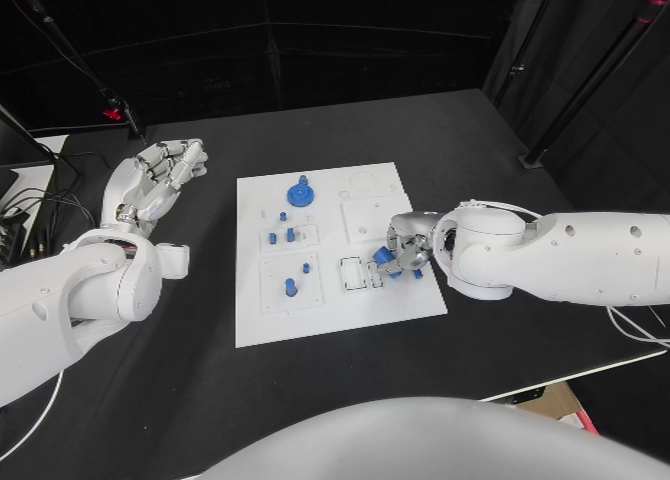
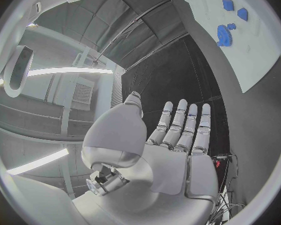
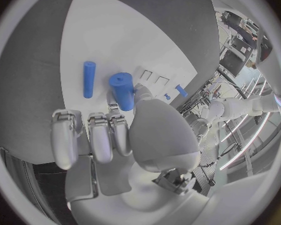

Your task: Assemble the parts on the task board

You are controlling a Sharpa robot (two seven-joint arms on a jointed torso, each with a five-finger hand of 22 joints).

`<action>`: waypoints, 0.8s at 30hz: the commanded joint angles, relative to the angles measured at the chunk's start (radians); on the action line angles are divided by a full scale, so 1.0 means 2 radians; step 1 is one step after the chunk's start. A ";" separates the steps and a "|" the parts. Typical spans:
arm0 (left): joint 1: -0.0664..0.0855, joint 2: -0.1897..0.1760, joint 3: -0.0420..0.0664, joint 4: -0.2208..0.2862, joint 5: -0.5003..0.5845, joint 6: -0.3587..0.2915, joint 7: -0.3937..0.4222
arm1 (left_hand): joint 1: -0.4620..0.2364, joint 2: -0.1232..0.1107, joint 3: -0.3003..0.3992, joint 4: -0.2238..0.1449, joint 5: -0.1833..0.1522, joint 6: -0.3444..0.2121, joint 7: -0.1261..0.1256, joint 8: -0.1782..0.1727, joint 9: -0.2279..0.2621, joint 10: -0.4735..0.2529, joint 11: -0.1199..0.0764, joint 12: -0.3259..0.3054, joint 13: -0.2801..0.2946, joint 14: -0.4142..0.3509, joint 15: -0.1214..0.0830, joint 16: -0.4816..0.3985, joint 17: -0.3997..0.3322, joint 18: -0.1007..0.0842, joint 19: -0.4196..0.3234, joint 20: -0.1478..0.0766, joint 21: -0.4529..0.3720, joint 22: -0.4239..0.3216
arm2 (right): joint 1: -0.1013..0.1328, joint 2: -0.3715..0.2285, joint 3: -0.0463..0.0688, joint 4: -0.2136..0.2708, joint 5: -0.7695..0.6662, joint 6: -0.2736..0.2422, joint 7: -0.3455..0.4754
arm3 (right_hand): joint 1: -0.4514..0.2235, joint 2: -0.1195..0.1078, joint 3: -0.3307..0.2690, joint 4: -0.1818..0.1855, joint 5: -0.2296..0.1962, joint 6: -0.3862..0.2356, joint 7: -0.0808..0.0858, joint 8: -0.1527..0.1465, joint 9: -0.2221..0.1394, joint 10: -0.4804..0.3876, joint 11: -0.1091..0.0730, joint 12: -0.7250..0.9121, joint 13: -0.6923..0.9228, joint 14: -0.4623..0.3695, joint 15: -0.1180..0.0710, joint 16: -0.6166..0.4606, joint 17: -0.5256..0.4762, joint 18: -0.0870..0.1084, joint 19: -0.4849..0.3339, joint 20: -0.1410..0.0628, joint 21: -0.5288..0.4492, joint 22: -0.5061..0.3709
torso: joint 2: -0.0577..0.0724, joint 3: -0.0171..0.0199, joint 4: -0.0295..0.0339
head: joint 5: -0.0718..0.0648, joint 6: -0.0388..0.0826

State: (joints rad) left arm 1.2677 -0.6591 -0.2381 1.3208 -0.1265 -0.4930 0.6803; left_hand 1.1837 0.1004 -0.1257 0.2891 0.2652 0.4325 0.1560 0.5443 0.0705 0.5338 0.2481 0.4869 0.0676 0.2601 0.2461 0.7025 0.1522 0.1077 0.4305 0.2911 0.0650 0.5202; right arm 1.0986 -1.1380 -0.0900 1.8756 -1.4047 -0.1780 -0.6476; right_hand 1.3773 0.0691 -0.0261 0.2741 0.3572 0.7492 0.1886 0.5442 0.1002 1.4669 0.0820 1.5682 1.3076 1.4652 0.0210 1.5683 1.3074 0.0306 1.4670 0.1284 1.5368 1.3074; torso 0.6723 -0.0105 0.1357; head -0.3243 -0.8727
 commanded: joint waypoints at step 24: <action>0.000 0.003 0.000 -0.003 0.001 0.006 0.033 | 0.001 0.004 -0.003 0.001 0.002 -0.005 0.066 0.003 -0.001 -0.003 0.000 0.003 -0.001 -0.003 0.001 0.003 -0.001 -0.005 -0.002 0.000 0.002 -0.002 | -0.001 -0.045 -0.003 0.032 0.308 -0.149 0.131 | 0.030 -0.002 0.013 0.001 0.019 0.071 -0.026 -0.050 -0.013 0.052 -0.007 0.001 0.132 0.053 -0.006 0.001 0.132 -0.008 0.037 -0.005 -0.007 0.119 | 0.000 -0.0001 0.0000 | 0.002 0.000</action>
State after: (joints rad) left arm 1.2661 -0.6556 -0.2381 1.3140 -0.1262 -0.4899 0.6803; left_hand 1.1837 0.1004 -0.1282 0.2917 0.2649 0.4325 0.1560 0.5443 0.0706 0.5339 0.2481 0.4869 0.0676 0.2601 0.2461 0.7024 0.1504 0.1078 0.4305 0.2911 0.0650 0.5175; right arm 1.0933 -1.2248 -0.0960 1.9325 -0.9203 -0.4263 -0.4632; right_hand 1.4322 0.0687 -0.0028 0.2702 0.3896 0.7779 0.2156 0.4472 0.0734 1.4668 0.0747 1.5683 1.3076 1.4652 0.0140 1.5683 1.3073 0.0306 1.4634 0.1251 1.5283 1.3073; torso 0.6723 -0.0112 0.1356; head -0.3206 -0.8727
